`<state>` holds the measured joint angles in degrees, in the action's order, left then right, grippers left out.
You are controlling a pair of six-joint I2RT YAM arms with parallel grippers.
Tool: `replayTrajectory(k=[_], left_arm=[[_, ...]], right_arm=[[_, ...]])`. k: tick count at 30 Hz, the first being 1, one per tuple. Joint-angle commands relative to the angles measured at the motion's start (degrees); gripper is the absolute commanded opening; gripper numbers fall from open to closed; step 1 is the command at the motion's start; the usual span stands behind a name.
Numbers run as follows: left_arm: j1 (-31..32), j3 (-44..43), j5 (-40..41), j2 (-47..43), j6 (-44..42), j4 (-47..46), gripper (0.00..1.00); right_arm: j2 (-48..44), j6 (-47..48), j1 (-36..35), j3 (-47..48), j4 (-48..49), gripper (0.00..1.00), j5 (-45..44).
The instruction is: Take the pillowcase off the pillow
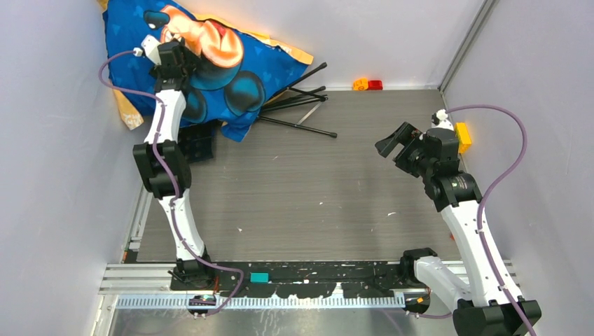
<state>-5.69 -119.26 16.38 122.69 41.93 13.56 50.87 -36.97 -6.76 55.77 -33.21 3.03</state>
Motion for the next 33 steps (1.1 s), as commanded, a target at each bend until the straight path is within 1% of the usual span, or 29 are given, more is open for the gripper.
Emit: replayTrajectory(k=[1,4,5,6,7,8,9,10,11,15,17,19,21,25,28,30,33], left_arm=[[1.5,-2.2,-1.8,0.7,-1.4,-5.5,0.90],[2.3,-2.0,-1.1,2.1,-3.1,-7.4,0.90],[2.4,-1.9,-1.1,2.8,-3.0,-7.5,0.85],[2.4,-1.4,-1.2,3.3,-2.7,-7.8,0.76],[2.5,-0.3,-1.0,3.6,-2.6,-9.1,0.59],[2.5,1.2,-0.6,3.5,-2.5,-10.6,0.39],[2.4,2.7,0.0,3.3,-2.2,-12.0,0.22],[2.4,3.9,0.3,3.1,-2.1,-13.0,0.08],[2.4,4.7,0.3,2.9,-2.1,-13.3,0.01],[3.0,9.2,-1.6,0.0,-1.1,-17.3,0.00],[3.7,13.0,-2.7,-3.5,1.2,-20.4,0.00],[5.1,15.5,-3.1,-7.0,1.2,-22.9,0.00],[8.3,17.4,-2.0,-10.6,-0.6,-25.0,0.00],[13.6,20.2,2.5,-16.5,-8.9,-33.3,0.00],[16.3,16.3,6.2,-17.4,-17.2,-36.2,0.00],[17.6,10.8,8.1,-16.6,-22.4,-35.4,0.00],[18.8,1.3,8.5,-15.2,-26.9,-34.1,0.00]], right_arm=[[-0.6,0.6,-0.1,2.6,-0.1,0.92,-0.6],[-0.4,0.2,-0.1,2.8,-0.1,0.92,-0.1],[-0.3,0.2,-0.1,2.8,-0.1,0.92,0.0],[-0.3,0.2,-0.1,2.8,-0.1,0.92,0.0],[-0.2,0.2,-0.1,2.9,-0.1,0.92,0.2],[-0.1,0.2,-0.1,3.1,-0.1,0.92,0.1],[-0.1,0.3,-0.1,3.3,-0.1,0.92,0.1],[-0.1,0.5,-0.1,3.4,-0.2,0.92,0.0],[-0.2,0.6,-0.1,3.6,-0.3,0.92,-0.1],[-0.3,0.8,-0.1,3.9,-0.3,0.92,-0.3],[0.0,0.8,-0.1,4.1,-0.3,0.92,-0.2],[0.5,0.8,-0.2,4.4,-0.3,0.92,0.6],[0.7,0.8,-0.1,4.8,-0.3,0.92,1.1],[0.7,1.1,-0.1,5.0,-0.3,0.92,1.5],[0.9,1.7,-0.1,5.3,-0.5,0.92,2.7],[1.4,2.1,-0.1,5.6,-0.9,0.92,3.7],[2.3,2.3,-0.1,5.8,-1.4,0.92,5.5]])
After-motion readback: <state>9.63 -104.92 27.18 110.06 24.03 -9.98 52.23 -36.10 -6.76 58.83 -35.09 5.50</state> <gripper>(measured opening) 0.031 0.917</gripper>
